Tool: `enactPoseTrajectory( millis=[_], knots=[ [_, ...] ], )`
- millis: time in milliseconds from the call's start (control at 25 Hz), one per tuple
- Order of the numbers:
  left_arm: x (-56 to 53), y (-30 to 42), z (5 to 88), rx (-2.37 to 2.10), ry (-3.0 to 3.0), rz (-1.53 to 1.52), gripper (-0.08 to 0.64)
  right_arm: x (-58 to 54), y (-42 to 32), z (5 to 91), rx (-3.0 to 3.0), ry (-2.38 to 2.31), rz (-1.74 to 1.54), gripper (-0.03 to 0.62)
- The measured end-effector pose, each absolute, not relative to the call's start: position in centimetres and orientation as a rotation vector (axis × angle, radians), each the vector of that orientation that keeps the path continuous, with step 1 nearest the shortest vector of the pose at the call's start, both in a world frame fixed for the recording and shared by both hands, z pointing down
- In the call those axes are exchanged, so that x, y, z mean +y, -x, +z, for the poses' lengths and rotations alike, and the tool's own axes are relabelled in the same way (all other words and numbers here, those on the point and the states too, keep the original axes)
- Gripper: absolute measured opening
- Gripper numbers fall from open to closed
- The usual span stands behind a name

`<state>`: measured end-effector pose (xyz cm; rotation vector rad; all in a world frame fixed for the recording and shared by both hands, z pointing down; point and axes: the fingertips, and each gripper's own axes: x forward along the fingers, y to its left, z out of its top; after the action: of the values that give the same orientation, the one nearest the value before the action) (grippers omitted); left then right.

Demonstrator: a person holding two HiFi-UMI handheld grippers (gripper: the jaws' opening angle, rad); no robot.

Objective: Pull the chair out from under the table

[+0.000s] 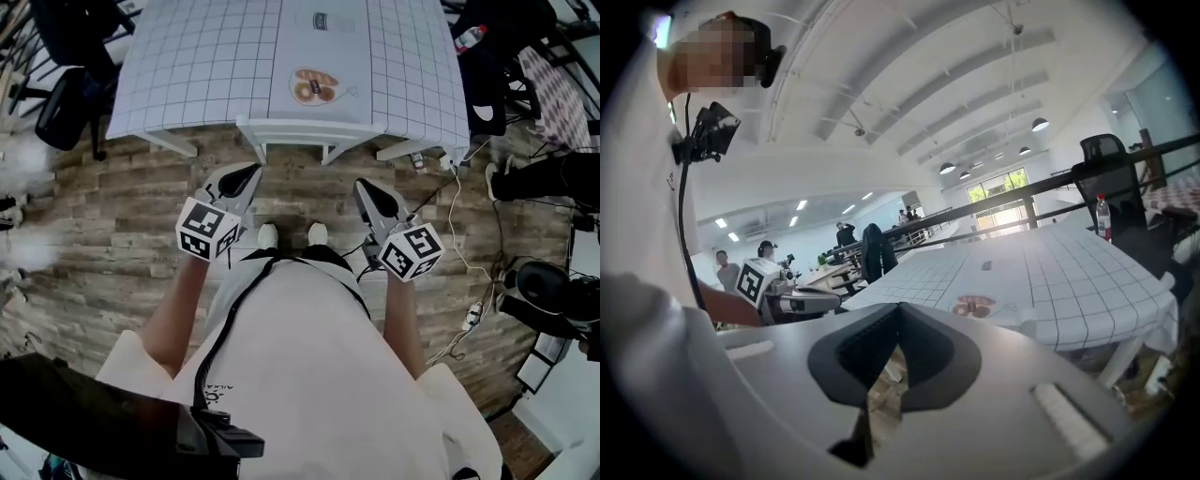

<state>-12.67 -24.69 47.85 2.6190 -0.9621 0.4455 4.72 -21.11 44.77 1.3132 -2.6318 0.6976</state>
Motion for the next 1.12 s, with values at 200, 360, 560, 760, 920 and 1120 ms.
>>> enactPoseTrajectory(
  millis=[200, 360, 560, 760, 920, 1120],
  knots=[
    [-27.7, 11.2, 48.3, -1.048, -2.679, 0.573, 0.006, -25.1, -6.9, 46.3, -2.558, -1.106, 0.528, 0.005],
    [-30.5, 10.1, 49.6, -1.041, -2.737, 0.761, 0.008, -28.8, -8.6, 47.9, -2.475, -1.007, 0.382, 0.006],
    [-34.4, 9.3, 51.6, -0.991, -2.778, 0.963, 0.058, -32.6, -9.5, 50.7, -2.379, -0.884, 0.264, 0.008],
    [-36.7, 8.2, 54.5, -0.873, -2.811, 1.215, 0.119, -34.9, -9.1, 53.3, -2.262, -0.724, 0.093, 0.066],
    [-37.1, 7.9, 56.7, -0.746, -2.824, 1.485, 0.207, -35.7, -8.9, 55.2, -2.146, -0.577, -0.036, 0.117],
    [-37.0, 8.7, 59.9, -0.467, -2.799, 1.812, 0.239, -35.9, -9.1, 58.1, -2.017, -0.411, -0.11, 0.175]
  ],
)
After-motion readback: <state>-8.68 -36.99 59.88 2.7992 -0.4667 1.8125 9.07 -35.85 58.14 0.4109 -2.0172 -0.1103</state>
